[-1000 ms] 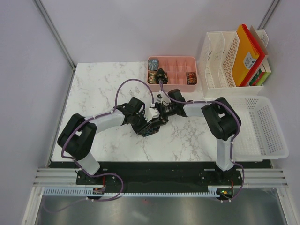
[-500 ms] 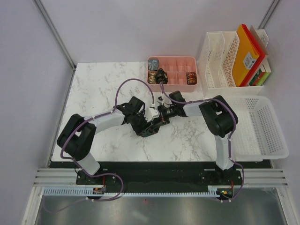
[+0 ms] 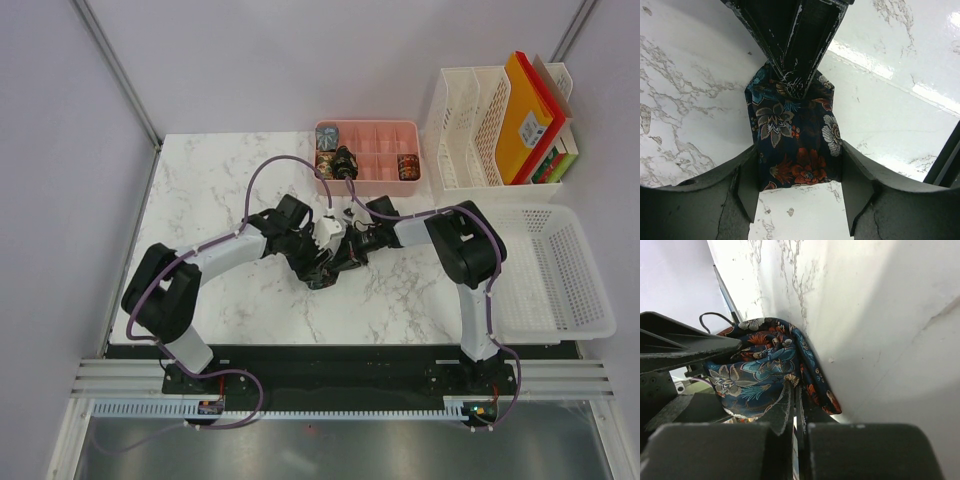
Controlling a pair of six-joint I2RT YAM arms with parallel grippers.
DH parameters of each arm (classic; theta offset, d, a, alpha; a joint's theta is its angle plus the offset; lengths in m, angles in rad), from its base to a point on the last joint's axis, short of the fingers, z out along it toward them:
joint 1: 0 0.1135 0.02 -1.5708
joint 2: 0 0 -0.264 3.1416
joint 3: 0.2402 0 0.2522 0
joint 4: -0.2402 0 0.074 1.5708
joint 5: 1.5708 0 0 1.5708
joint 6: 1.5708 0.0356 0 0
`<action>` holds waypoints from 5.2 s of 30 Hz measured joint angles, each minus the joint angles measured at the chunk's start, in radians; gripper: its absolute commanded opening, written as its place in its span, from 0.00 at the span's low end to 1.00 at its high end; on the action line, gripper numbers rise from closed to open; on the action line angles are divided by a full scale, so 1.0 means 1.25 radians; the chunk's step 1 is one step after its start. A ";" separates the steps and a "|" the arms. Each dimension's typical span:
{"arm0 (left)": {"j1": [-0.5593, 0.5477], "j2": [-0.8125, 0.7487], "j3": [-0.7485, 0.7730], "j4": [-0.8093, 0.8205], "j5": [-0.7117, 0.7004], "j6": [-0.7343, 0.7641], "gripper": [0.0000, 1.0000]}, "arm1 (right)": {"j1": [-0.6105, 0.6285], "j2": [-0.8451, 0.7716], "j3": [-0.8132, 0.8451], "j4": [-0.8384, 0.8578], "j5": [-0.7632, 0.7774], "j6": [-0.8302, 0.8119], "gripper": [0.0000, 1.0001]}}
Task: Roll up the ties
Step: Roll the tie at the center of the board.
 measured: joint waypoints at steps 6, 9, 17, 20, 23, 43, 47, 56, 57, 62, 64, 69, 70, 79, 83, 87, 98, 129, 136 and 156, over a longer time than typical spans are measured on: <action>0.000 0.000 0.003 -0.007 0.007 -0.009 0.68 | -0.001 0.001 0.003 -0.010 0.003 -0.007 0.00; 0.000 0.001 0.001 -0.004 0.007 -0.009 0.65 | -0.001 0.001 0.003 -0.011 0.003 -0.007 0.00; -0.008 0.041 -0.005 0.020 0.008 -0.009 0.56 | 0.002 0.001 0.005 -0.013 0.003 -0.007 0.00; -0.013 0.054 -0.005 0.030 0.006 -0.008 0.38 | 0.004 0.001 0.005 -0.013 0.005 -0.007 0.00; -0.013 0.059 -0.005 0.033 0.005 -0.007 0.24 | 0.005 0.001 0.005 -0.015 0.006 -0.006 0.15; -0.014 0.035 -0.044 0.060 0.011 0.015 0.18 | -0.001 -0.083 0.015 -0.058 0.023 -0.009 0.57; -0.014 0.035 -0.044 0.059 0.012 0.020 0.18 | 0.013 -0.083 0.011 -0.034 0.021 0.016 0.60; -0.014 0.035 -0.043 0.046 0.012 0.025 0.38 | 0.036 -0.086 0.001 0.000 0.014 0.032 0.01; -0.014 0.035 -0.042 0.044 0.011 0.026 0.42 | 0.035 -0.084 0.001 0.003 0.011 0.029 0.00; -0.015 0.035 -0.042 0.038 0.009 0.026 0.57 | 0.026 -0.060 0.001 0.018 -0.015 0.039 0.00; -0.016 0.034 -0.041 0.031 0.009 0.026 0.59 | 0.026 -0.055 0.001 0.019 -0.017 0.037 0.00; -0.019 0.032 -0.025 0.003 0.012 0.022 0.62 | 0.023 -0.045 0.001 0.008 -0.016 0.019 0.00; -0.019 0.032 -0.020 -0.002 0.013 0.020 0.63 | 0.020 -0.041 0.002 0.005 -0.016 0.015 0.00; -0.021 0.033 0.023 -0.020 0.016 0.012 0.63 | 0.016 -0.003 0.021 -0.042 -0.014 -0.016 0.00; -0.022 0.034 0.025 -0.022 0.016 0.012 0.63 | 0.016 0.000 0.030 -0.058 -0.012 -0.026 0.00; -0.022 0.034 0.025 -0.022 0.020 0.011 0.63 | 0.016 0.001 0.037 -0.074 -0.009 -0.038 0.00; -0.022 0.027 0.025 -0.022 0.042 0.011 0.70 | 0.016 0.001 0.041 -0.085 -0.005 -0.056 0.00; 0.034 -0.275 -0.090 -0.077 0.233 0.464 0.99 | 0.018 -0.002 0.047 -0.107 0.027 -0.091 0.00; 0.033 -0.238 -0.107 -0.165 0.287 0.772 0.99 | 0.019 -0.002 0.050 -0.112 0.029 -0.091 0.00; 0.025 -0.071 -0.101 -0.053 0.240 1.062 0.86 | 0.021 -0.002 0.054 -0.120 0.032 -0.091 0.00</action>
